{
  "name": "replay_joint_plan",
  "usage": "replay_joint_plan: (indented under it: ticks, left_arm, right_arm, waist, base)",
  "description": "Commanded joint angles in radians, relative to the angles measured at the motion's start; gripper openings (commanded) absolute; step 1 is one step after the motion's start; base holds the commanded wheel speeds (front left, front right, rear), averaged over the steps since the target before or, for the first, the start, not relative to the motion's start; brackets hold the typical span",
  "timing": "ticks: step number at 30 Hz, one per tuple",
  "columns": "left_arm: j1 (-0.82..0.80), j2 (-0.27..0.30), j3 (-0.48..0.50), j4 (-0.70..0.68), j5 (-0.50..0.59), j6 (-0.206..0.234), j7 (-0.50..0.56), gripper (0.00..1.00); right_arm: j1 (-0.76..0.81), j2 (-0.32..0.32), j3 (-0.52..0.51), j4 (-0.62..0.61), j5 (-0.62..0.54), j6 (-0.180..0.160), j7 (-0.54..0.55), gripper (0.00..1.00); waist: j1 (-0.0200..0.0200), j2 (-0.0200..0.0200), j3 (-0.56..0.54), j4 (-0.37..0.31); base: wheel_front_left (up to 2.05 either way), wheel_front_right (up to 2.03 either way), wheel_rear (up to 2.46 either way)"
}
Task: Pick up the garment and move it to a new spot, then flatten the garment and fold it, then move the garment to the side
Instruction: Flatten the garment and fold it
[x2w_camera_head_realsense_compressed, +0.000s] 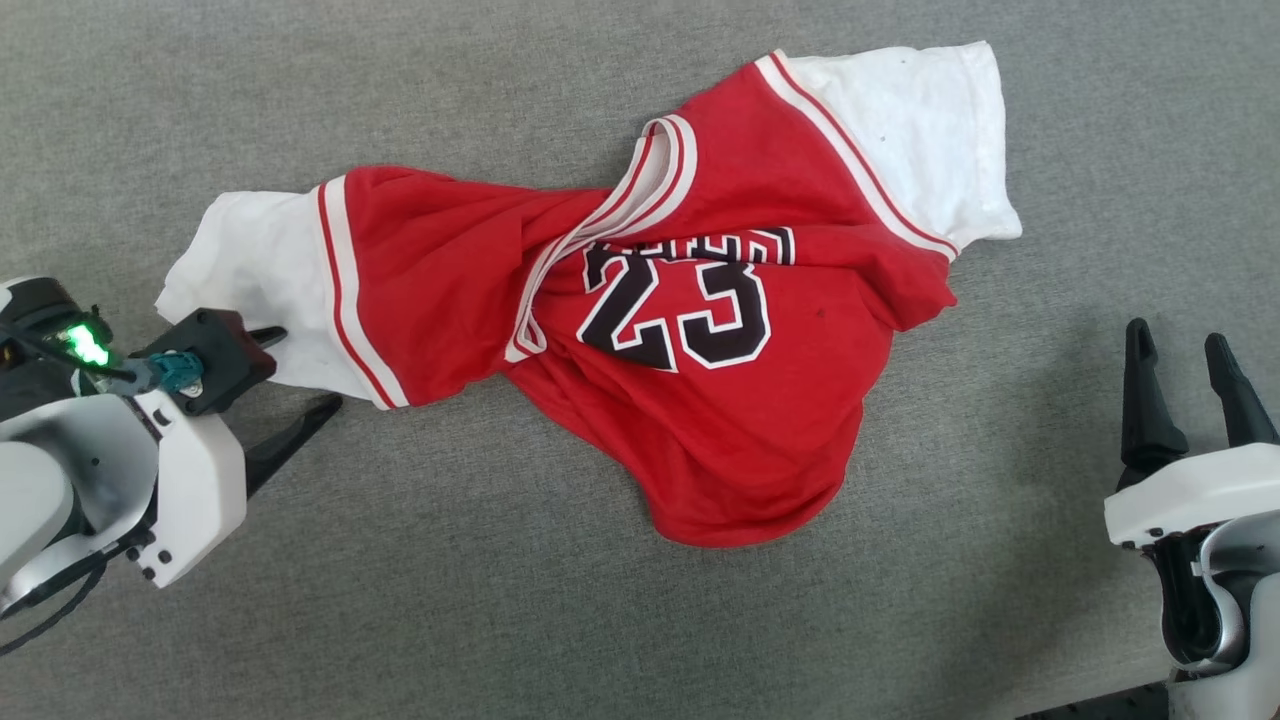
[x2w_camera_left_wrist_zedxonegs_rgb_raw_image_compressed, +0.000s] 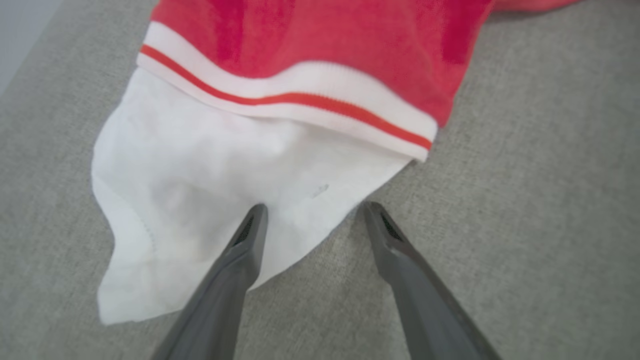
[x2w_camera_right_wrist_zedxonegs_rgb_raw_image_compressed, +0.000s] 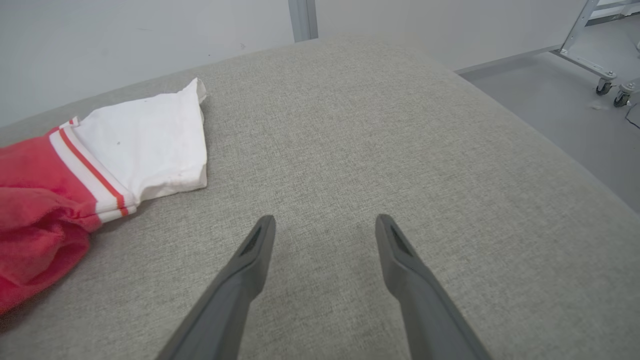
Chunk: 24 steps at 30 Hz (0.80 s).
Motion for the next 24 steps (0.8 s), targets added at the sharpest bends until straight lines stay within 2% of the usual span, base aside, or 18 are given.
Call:
replay_joint_plan:
  ticks: [1,2,3,10,14,19,24]
  left_arm:
    - [0.005,-0.014,-0.008,0.02,0.009,0.003,0.005,0.53]
    - [0.003,-0.019,-0.009,0.026,0.008,0.003,0.004,0.22]
    - [0.001,-0.023,-0.01,0.032,0.013,0.003,0.004,0.0]
    - [-0.007,-0.035,-0.011,0.037,0.005,0.003,-0.012,0.0]
    - [-0.029,-0.052,-0.009,0.025,0.003,0.003,-0.029,0.0]
    - [-0.061,-0.088,-0.007,0.005,0.017,0.003,-0.038,0.0]
    - [-0.084,-0.129,-0.008,-0.01,0.029,0.003,-0.046,0.0]
  right_arm:
    - [-0.011,-0.001,0.004,-0.003,-0.001,0.0,-0.003,1.0]
    - [-0.014,-0.001,0.004,-0.005,-0.004,0.0,-0.001,1.0]
    - [-0.017,-0.001,0.006,-0.008,-0.006,0.0,0.001,1.0]
    - [-0.036,-0.001,0.031,-0.041,-0.057,0.0,0.038,1.0]
    - [-0.093,-0.017,0.11,-0.103,-0.145,0.0,0.151,1.0]
    - [-0.234,-0.153,0.266,-0.138,-0.123,0.0,0.408,1.0]
    - [-0.427,-0.288,0.35,-0.105,-0.027,0.0,0.635,1.0]
  waist:
    - [0.0,0.0,0.005,0.002]
    - [0.0,0.0,0.007,0.003]
    - [0.0,0.0,0.009,0.004]
    - [0.0,0.0,0.017,0.023]
    - [0.0,0.0,0.028,0.05]
    - [0.0,0.0,0.057,0.096]
    - [0.0,0.0,0.089,0.143]
  base:
    - [0.0,0.0,0.0]
    - [0.0,0.0,0.0]
    - [0.0,0.0,0.0]
    - [0.0,0.0,0.0]
    - [0.0,0.0,0.0]
    - [0.0,0.0,0.0]
    - [0.0,0.0,0.0]
